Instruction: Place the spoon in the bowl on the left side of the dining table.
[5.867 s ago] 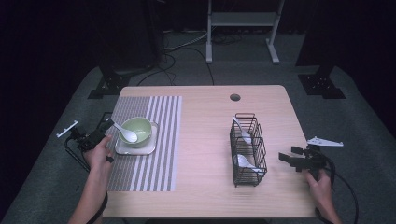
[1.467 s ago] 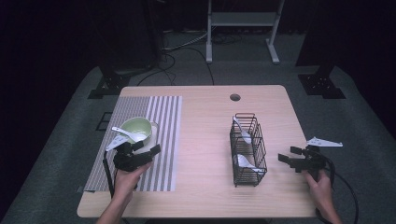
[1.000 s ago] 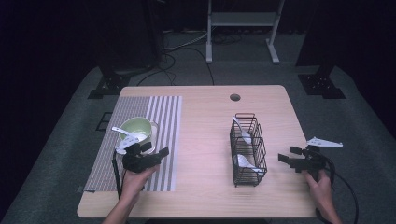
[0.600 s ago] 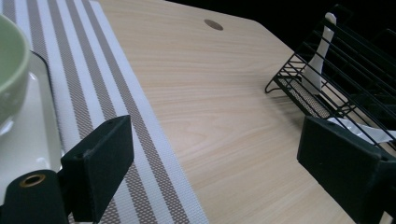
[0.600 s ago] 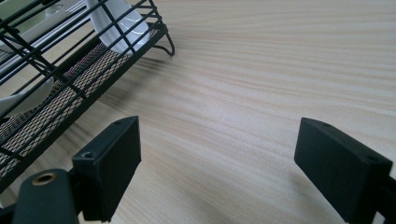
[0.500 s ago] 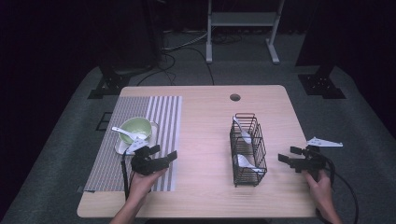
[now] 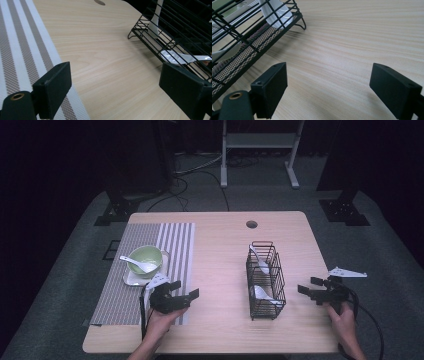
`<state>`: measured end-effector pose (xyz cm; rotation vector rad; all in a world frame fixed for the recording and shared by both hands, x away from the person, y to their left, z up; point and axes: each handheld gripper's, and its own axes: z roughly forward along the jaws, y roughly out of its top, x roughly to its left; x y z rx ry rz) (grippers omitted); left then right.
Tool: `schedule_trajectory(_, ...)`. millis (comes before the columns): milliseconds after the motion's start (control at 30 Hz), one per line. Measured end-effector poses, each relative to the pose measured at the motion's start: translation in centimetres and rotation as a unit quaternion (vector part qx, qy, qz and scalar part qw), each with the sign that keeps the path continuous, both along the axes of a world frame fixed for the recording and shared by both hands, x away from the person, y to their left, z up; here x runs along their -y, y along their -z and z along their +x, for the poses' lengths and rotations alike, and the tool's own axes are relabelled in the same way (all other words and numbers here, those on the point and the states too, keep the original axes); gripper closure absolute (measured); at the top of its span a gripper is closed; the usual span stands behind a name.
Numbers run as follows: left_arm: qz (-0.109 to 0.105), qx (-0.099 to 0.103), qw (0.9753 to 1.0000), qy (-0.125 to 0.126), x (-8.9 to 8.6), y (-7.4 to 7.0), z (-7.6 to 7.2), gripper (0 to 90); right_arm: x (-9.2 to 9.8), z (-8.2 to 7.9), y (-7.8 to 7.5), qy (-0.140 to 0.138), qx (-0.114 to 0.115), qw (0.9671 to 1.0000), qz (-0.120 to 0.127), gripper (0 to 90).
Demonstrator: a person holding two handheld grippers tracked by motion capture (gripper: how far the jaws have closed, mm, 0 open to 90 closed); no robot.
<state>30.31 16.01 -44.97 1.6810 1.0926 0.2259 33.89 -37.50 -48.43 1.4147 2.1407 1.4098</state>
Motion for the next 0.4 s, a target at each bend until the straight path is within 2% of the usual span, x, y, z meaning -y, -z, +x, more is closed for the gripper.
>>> schedule_trajectory(200,0.01,0.005,0.9998,0.014,0.8,0.6,-0.6,9.9,0.0,-0.1,0.0,-0.001,0.001,1.0,0.001,13.6)
schedule_trajectory(400,0.031,0.006,0.9989,0.036,1.8,1.4,-1.6,9.9,0.0,-0.1,0.0,-0.002,0.003,1.0,-0.004,13.5)
